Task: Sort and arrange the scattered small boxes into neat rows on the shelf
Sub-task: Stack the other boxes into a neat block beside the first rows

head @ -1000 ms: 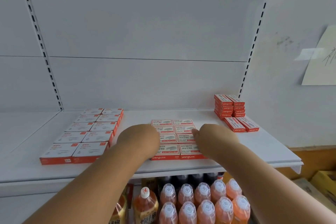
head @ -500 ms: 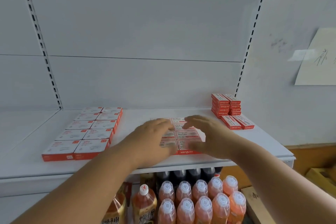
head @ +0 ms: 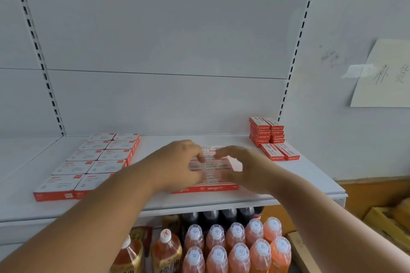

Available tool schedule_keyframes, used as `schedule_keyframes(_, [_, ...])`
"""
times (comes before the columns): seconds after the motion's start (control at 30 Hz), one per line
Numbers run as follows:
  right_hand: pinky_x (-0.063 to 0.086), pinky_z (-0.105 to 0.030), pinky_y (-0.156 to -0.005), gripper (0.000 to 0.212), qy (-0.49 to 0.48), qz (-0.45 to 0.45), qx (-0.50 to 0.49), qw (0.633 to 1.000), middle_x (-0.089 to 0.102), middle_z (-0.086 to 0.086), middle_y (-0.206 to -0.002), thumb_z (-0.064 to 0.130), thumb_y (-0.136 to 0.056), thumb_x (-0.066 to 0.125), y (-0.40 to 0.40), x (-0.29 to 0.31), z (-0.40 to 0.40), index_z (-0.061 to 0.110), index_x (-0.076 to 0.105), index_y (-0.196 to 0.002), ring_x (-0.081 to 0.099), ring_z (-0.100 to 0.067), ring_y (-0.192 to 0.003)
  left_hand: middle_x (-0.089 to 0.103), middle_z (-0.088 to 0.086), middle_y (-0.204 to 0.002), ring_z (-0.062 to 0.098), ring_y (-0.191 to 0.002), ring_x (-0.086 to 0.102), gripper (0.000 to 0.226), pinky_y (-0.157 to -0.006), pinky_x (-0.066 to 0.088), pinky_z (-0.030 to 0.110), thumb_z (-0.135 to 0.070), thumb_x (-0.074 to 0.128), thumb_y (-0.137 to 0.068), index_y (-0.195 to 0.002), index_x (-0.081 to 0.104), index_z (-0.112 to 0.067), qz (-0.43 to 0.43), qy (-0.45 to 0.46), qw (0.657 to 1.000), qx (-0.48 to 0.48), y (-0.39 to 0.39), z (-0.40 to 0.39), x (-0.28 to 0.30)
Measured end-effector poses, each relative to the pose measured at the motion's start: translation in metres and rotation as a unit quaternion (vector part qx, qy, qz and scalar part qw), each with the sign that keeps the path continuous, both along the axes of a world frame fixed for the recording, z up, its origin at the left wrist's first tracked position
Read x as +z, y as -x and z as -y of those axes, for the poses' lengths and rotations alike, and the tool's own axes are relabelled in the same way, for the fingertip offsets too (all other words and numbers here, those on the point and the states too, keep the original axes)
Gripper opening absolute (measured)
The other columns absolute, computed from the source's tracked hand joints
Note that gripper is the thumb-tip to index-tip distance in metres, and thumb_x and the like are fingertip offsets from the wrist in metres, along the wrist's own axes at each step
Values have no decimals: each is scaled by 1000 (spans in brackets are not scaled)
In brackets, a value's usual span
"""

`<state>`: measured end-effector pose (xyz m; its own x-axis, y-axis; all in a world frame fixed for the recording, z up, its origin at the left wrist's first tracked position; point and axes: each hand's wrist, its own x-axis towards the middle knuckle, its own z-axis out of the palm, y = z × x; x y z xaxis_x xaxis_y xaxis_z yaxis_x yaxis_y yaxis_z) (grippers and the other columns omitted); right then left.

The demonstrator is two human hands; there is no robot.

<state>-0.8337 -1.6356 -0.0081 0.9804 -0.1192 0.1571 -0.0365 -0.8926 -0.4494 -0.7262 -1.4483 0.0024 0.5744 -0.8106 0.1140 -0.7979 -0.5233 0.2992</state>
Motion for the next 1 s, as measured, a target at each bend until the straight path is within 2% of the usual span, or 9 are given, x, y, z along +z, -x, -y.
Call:
schedule_keyframes(0.17, [44,-24,-88,17,15,95,-94,991,65,13,-115,36,-91,63,8,0,50,30,67,-107,59,-9,-103,56,-15,-116,9,-110,52,21,-96,45,32,-40,58,-88,-108,58,-35,27,38,999,-12,19,48,7])
schedule_keyframes(0.27, [39,-22,-72,2,34,121,-148,981,64,12,-94,29,-88,67,12,-3,87,31,68,-89,58,-10,-85,57,-13,-116,10,-108,54,22,-92,44,29,-38,56,-90,-111,60,-30,19,40,999,-11,29,84,6])
schedule_keyframes(0.33, [35,-22,-68,3,49,118,-182,975,56,12,-89,27,-87,67,16,-4,112,30,66,-88,55,-11,-82,59,-12,-115,11,-106,55,21,-89,45,27,-39,56,-91,-110,60,-31,22,34,999,-9,36,111,5])
schedule_keyframes(0.47, [45,-28,-80,31,86,19,-202,975,56,0,-110,38,-87,64,22,-4,154,26,62,-115,59,-23,-99,63,-8,-109,17,-98,59,19,-86,50,32,-40,53,-92,-105,60,-29,25,32,998,42,46,170,0])
schedule_keyframes(0.57, [45,-30,-81,36,102,-45,-177,978,59,-7,-116,42,-90,57,22,-4,170,23,56,-121,59,-28,-103,67,-3,-110,23,-97,62,35,-84,51,35,-54,51,-87,-110,61,-28,49,-13,993,106,43,209,-14])
schedule_keyframes(0.67, [46,-31,-79,40,80,-47,-149,985,63,-8,-116,39,-88,59,20,-7,176,18,54,-121,60,-29,-103,64,0,-117,28,-107,58,56,-81,42,33,-67,53,-81,-120,61,-27,52,-39,981,184,46,235,-24])
schedule_keyframes(0.73, [49,-31,-80,44,30,-42,-139,989,65,-6,-110,38,-83,64,21,-8,181,17,53,-121,61,-28,-99,63,2,-119,29,-111,56,58,-84,42,35,-67,57,-78,-120,61,-27,45,-39,974,220,51,243,-26])
schedule_keyframes(0.9, [51,-27,-71,37,-93,-23,-96,991,67,0,-98,20,-77,70,24,-6,188,19,61,-113,64,-22,-86,64,-5,-107,21,-94,62,35,-74,49,31,-35,68,-81,-110,50,-29,-84,81,959,260,60,235,-23])
schedule_keyframes(1.0, [43,-21,-46,20,-131,-5,-45,990,65,4,-76,13,-79,65,23,-4,187,21,69,-97,58,-16,-60,65,-7,-102,15,-83,61,30,-59,46,27,-15,62,-85,-105,49,-34,-69,144,945,287,66,225,-20])
